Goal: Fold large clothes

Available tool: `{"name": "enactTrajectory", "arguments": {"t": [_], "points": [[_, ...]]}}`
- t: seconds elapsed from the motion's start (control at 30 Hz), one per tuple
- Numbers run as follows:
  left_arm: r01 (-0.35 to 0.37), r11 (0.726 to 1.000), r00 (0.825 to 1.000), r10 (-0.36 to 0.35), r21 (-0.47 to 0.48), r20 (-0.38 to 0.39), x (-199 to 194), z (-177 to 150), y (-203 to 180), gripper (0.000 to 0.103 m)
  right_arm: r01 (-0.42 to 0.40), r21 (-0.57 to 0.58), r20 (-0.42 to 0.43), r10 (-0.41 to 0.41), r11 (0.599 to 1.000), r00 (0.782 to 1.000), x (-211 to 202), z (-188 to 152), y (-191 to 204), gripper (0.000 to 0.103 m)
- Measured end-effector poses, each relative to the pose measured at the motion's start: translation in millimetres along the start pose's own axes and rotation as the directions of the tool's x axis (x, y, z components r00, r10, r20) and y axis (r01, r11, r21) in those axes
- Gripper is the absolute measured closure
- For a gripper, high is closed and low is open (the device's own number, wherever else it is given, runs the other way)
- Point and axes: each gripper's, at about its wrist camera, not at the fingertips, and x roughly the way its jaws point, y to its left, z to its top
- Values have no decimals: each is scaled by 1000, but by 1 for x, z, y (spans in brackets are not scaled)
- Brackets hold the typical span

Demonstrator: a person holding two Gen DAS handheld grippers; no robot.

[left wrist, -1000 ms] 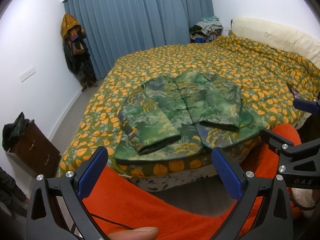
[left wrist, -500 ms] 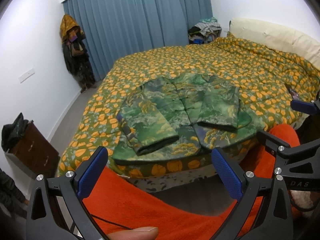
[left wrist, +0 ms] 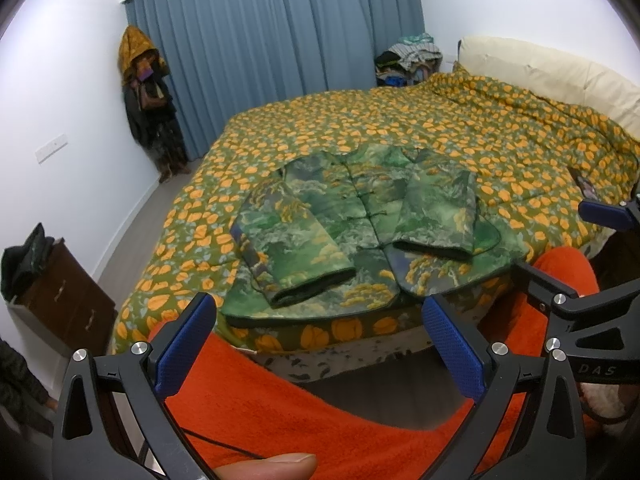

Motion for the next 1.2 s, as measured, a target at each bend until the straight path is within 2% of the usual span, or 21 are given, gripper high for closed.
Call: {"name": "enactTrajectory", "arguments": {"t": [0.43,0.77,0.93,1.1,1.2], "points": [[-10,1000,1000,10,1,8,1,2,2,0,-4,-3,0,4,1000,1000,2,1,-2,0],[13,1000,1000,-13,-16,24,3,3,12,0,-54,0,20,54,999,998,-1,2,-1,0],[-6,1000,999,6,-19,32,4,5,17,0,-65,32,30,64,997,998,-3,5,-8,0],[-19,998,997,24,-60,76,1,14,32,0,-45,62,75,40,997,996,-7,16,-27,0],[-11,996,996,19,-92,90,6,26,47,0,7,50,169,-15,999,985,-22,32,-42,0]]}}
